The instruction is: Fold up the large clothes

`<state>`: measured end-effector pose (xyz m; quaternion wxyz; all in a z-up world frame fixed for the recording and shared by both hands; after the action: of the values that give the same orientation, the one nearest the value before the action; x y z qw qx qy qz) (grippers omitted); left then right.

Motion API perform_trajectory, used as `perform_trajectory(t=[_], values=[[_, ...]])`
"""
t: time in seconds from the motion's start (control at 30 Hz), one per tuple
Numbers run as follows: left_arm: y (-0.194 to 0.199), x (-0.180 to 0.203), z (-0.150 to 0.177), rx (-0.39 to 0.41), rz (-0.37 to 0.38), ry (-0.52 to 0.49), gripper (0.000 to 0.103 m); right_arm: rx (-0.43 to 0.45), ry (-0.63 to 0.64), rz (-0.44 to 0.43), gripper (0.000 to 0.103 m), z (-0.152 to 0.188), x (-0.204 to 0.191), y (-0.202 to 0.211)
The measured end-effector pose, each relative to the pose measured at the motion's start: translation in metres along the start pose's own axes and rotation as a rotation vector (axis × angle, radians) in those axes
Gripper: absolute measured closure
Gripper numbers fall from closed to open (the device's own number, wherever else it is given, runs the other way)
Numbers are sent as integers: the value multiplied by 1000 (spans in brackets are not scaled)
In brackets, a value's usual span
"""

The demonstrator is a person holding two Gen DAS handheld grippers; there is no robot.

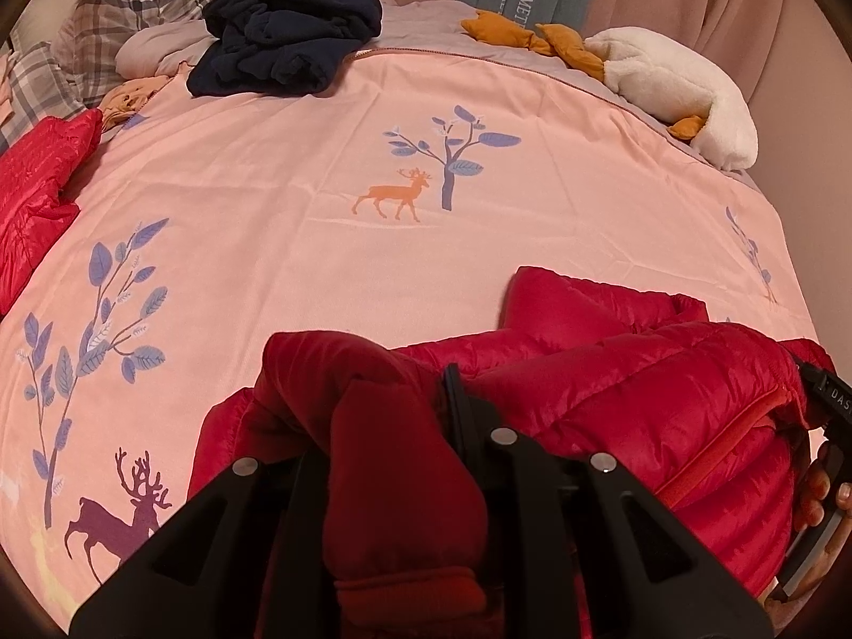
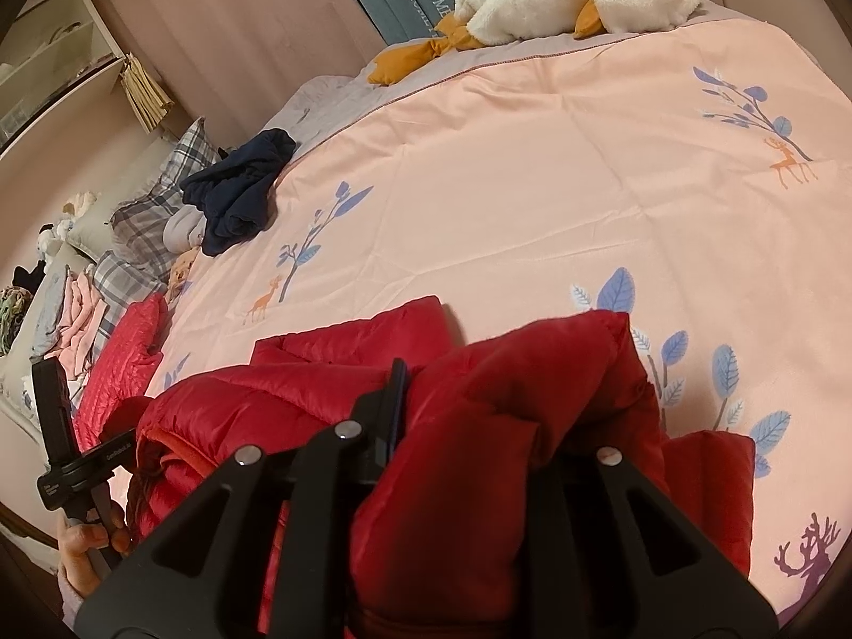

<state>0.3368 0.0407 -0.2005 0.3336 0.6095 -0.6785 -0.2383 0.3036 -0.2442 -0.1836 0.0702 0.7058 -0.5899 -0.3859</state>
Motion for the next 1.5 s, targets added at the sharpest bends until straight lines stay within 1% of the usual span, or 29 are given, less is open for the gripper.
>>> perform_trajectory(t=[0.2,0.37,0.63,0.73,0.8,0.83,0.87,0.9,0.93,1.0,1.03,1.07,1.1,1.17,1.23,1.3,1.33,1.37,1.43,1.47,1.5], values=[[3,-2,-1,4,17,44,85,5,-2,-13,77,0,-3,5],[10,0,-4,16,14,45,83,9,-15,-20,74,0,-5,9],[17,1,-6,36,28,53,80,14,-30,-34,62,-2,-8,15],[18,1,-7,38,33,60,79,20,-39,-45,54,-4,-9,17],[18,1,-7,38,35,63,78,32,-53,-69,42,-7,-12,21],[18,1,-8,39,39,67,77,42,-61,-82,38,-9,-14,24],[19,1,-9,42,47,75,76,55,-70,-98,32,-12,-16,27],[19,1,-10,44,59,87,75,65,-77,-106,29,-15,-17,29],[20,1,-11,45,71,100,71,75,-89,-116,28,-19,-18,31],[22,1,-14,49,113,141,60,82,-119,-135,25,-24,-17,31],[25,1,-17,58,158,179,39,83,-141,-149,25,-27,-17,31],[27,2,-20,69,177,197,17,84,-150,-150,24,-29,-16,30],[32,0,-25,97,182,212,13,84,-153,-141,24,-31,-14,29],[36,0,-33,128,164,199,12,79,-159,-130,24,-34,-12,24],[32,-1,-38,128,162,202,12,73,-181,-131,23,-40,-9,20],[26,-9,-44,132,146,225,12,75,-226,-163,16,-49,-7,20],[25,-14,-48,136,140,243,12,81,-256,-172,15,-55,-4,20],[25,-19,-51,144,130,257,9,87,-270,-169,15,-59,0,22],[28,-31,-59,172,93,263,5,107,-260,-135,15,-68,5,25],[31,-35,-63,186,74,258,4,115,-224,-91,15,-71,6,28],[33,-40,-66,194,49,248,4,118,-196,-69,15,-71,6,29]])
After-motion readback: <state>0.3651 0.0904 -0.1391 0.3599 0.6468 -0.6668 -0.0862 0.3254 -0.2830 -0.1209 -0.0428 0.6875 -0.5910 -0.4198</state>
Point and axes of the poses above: each gripper's, at about its wrist camera, not at the fingertips, and y roughly against the way its jaws point, x to its right, z to its underside, the point moved 10 cm from there along -y, roughly the way its jaws point, and after that the axes turned 6 degrees about x, right-handed, at the moved point
